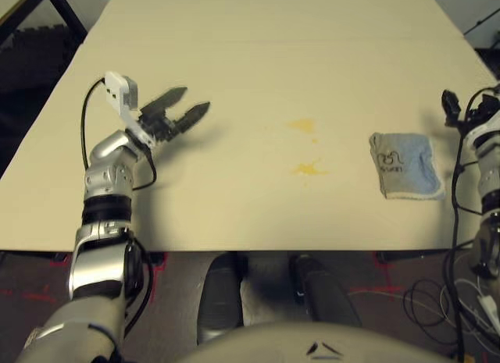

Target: Wipe the water off the table with a rag.

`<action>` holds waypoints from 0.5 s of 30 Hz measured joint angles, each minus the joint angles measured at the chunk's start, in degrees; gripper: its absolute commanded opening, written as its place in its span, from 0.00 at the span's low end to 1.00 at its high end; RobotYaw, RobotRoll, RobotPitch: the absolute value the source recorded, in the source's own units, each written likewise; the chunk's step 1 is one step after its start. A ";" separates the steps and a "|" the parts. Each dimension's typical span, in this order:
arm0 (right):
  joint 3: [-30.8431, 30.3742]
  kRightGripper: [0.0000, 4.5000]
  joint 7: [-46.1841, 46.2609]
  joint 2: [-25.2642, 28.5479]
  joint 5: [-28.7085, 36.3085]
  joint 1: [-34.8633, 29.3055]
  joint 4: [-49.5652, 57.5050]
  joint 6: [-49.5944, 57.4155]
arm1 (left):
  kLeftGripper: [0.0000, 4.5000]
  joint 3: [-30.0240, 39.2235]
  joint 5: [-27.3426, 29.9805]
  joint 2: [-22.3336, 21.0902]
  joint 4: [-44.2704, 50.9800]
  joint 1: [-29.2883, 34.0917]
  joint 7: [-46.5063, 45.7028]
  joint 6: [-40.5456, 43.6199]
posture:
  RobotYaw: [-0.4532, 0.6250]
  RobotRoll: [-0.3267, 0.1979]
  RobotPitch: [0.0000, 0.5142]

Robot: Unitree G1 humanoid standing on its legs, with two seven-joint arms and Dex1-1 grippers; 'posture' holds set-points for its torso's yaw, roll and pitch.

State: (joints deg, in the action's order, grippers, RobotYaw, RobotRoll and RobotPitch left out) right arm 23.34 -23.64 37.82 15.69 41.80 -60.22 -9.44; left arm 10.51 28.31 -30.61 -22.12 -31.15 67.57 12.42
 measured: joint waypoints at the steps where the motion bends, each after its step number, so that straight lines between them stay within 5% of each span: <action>1: 0.00 0.99 0.00 0.00 0.01 0.00 0.00 0.07 | 1.00 -0.31 0.30 -0.43 1.08 0.56 1.22 0.99 | 0.47 0.62 0.37; 15: -0.04 0.99 -3.13 -0.40 0.32 0.22 0.03 2.43 | 1.00 -4.59 0.66 -5.89 6.65 4.77 13.80 1.79 | 0.51 0.62 0.36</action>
State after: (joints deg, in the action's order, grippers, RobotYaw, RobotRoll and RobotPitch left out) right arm 23.31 -26.77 37.42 16.01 42.02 -60.19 -7.01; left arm 5.93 28.98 -36.50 -15.47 -26.38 81.37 14.21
